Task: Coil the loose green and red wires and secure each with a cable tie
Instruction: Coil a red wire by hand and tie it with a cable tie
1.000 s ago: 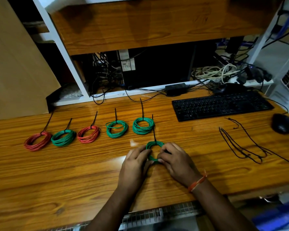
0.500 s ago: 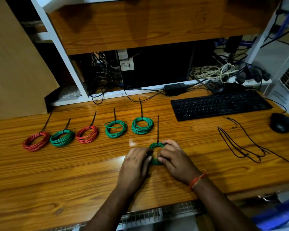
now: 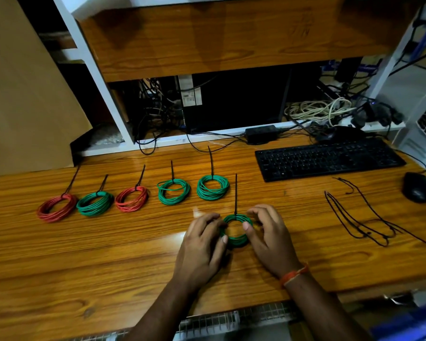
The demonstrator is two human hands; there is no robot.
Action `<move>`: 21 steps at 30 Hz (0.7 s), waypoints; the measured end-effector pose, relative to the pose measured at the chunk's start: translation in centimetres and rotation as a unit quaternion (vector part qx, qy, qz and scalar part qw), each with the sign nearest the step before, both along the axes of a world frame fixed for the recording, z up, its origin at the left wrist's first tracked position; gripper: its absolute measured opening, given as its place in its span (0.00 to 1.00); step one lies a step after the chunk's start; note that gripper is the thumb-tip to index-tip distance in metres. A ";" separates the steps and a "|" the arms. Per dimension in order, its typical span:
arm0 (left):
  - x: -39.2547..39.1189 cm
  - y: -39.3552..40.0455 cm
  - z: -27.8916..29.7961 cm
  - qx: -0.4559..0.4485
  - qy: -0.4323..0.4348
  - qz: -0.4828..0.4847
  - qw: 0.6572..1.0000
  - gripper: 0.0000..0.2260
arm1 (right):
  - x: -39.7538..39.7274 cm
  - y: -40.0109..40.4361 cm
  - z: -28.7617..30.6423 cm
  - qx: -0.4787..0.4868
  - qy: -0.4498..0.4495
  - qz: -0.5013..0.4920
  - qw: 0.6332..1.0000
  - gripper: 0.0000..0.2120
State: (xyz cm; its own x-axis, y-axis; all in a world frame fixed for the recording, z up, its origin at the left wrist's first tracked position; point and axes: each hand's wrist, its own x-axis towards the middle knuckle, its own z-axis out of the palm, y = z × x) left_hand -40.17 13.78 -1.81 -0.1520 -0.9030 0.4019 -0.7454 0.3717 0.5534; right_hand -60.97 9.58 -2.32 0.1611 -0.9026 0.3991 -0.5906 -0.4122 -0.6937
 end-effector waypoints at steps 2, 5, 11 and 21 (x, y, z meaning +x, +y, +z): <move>0.1 0.1 -0.1 0.013 0.008 0.011 1.000 0.14 | 0.4 0.3 -0.1 0.027 0.018 -0.024 0.999 0.18; 0.2 0.4 -0.3 0.032 0.005 0.007 0.999 0.16 | 1.3 0.2 0.0 0.060 0.051 0.005 0.997 0.17; 0.1 1.2 -0.2 0.047 0.005 0.025 0.999 0.18 | 2.3 -0.4 0.3 0.079 0.050 0.024 0.995 0.18; 3.7 2.5 1.3 0.078 0.047 0.089 0.992 0.19 | 5.4 1.8 2.3 -0.043 0.068 -0.003 0.997 0.18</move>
State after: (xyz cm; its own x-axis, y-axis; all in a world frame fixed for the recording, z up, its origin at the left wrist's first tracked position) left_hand -36.51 16.24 -0.55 0.0463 -0.9647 0.2592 -0.7334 0.1433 0.6645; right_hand -55.61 11.34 -0.03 0.2142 -0.8673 0.4493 -0.6788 -0.4630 -0.5700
